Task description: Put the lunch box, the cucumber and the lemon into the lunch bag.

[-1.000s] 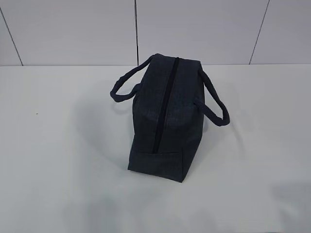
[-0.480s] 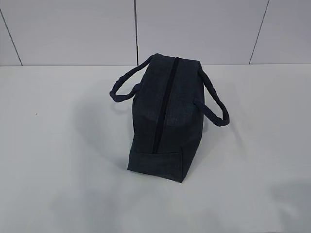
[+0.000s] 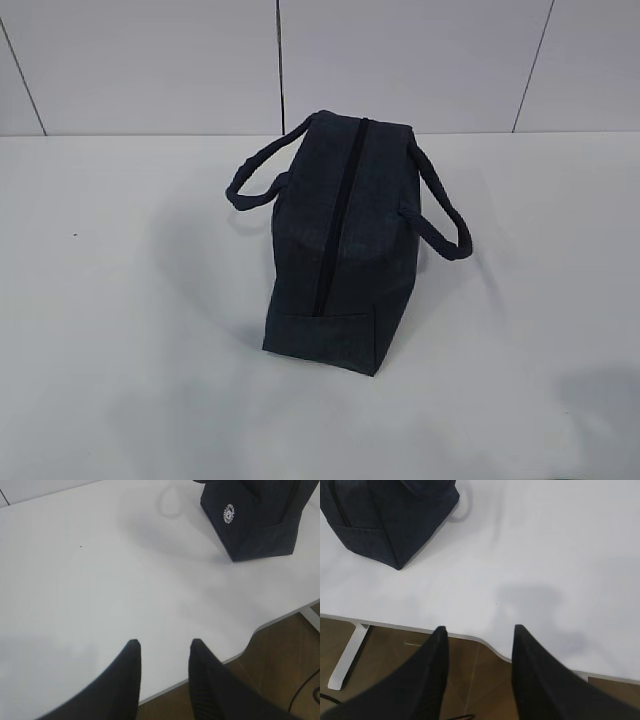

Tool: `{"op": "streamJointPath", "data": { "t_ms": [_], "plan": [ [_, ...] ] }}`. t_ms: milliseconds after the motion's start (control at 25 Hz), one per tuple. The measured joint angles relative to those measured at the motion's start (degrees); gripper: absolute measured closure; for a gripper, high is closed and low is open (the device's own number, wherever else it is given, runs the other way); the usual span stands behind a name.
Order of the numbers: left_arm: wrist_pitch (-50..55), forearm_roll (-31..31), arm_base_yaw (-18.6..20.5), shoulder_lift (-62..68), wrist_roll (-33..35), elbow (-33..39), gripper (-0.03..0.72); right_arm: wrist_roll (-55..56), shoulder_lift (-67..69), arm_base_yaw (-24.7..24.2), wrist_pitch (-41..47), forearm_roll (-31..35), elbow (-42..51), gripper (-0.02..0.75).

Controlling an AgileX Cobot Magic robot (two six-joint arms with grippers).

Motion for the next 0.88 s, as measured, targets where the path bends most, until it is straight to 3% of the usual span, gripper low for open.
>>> {"op": "streamJointPath", "data": {
  "t_ms": [280,680,880],
  "plan": [
    [0.0,0.0,0.5,0.0,0.0,0.0,0.452,0.0,0.0,0.0,-0.2,0.0,0.0,0.429],
    [0.0,0.0,13.3,0.0,0.0,0.0,0.453,0.0,0.0,0.0,-0.2,0.0,0.0,0.429],
    [-0.1,0.0,15.1,0.0,0.0,0.0,0.453,0.0,0.0,0.0,-0.2,0.0,0.0,0.431]
  ]
}}
